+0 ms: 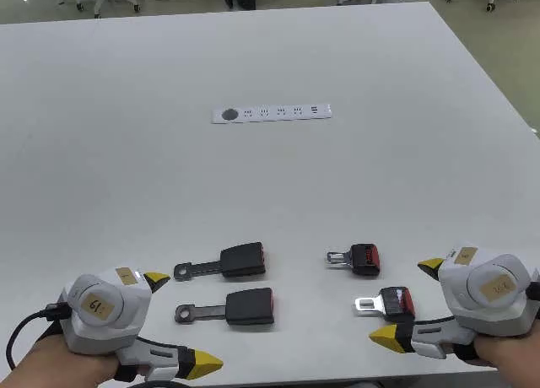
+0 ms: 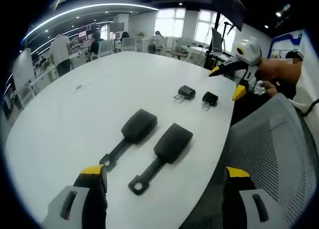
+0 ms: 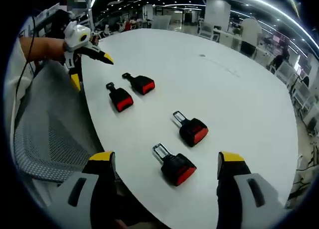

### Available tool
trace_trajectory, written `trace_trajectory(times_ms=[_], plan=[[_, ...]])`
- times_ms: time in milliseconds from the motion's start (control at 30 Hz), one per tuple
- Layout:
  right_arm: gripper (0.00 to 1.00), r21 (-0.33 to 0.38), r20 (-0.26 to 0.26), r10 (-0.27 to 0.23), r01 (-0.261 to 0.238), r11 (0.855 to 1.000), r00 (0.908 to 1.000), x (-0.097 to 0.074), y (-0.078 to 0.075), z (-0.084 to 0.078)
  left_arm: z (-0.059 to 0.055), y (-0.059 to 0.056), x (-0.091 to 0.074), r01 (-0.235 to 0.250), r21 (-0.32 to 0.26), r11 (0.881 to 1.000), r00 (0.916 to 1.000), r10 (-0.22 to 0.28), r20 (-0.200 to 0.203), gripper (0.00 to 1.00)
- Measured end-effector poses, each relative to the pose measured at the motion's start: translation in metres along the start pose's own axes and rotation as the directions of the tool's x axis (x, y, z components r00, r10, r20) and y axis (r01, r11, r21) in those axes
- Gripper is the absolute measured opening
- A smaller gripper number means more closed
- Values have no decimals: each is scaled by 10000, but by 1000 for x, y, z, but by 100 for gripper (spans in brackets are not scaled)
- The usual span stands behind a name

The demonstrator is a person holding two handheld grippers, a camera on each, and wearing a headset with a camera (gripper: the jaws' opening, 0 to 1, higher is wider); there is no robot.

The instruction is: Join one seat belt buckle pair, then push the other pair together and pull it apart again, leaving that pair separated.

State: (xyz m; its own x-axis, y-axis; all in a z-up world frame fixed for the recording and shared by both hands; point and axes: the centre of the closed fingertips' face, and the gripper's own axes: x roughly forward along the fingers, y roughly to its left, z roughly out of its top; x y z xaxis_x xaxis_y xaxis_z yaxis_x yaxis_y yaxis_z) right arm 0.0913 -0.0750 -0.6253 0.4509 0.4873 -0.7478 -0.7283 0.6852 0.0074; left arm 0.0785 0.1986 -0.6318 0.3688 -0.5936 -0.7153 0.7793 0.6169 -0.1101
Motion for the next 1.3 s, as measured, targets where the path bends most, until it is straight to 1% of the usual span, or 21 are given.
trace_trajectory(times_ms=[100,333,567,833,933,1300], plan=[[83,11,-1,-6,6,10000,10000,0,0,0,0,-2,0,12,14,10000,10000,-12,9,98],[83,-91,-56,15,-15,10000,10000,0,3,0,0,-1,1,15,34,10000,10000,-15,6,98],[82,-206,-101,25,-27,9998,9999,1,3,-1,2,-2,0,-1,54,10000,10000,0,23,98],[82,-268,-161,3,-8,9996,9999,1,2,-2,1,-3,0,9,64,10000,10000,-9,-45,97],[82,-269,-162,-4,0,9996,9999,1,2,-1,0,-1,0,-15,147,9999,10000,16,-97,97],[81,-337,-220,30,-37,9994,9998,3,2,-3,1,2,1,-22,164,9999,10000,23,-66,96]])
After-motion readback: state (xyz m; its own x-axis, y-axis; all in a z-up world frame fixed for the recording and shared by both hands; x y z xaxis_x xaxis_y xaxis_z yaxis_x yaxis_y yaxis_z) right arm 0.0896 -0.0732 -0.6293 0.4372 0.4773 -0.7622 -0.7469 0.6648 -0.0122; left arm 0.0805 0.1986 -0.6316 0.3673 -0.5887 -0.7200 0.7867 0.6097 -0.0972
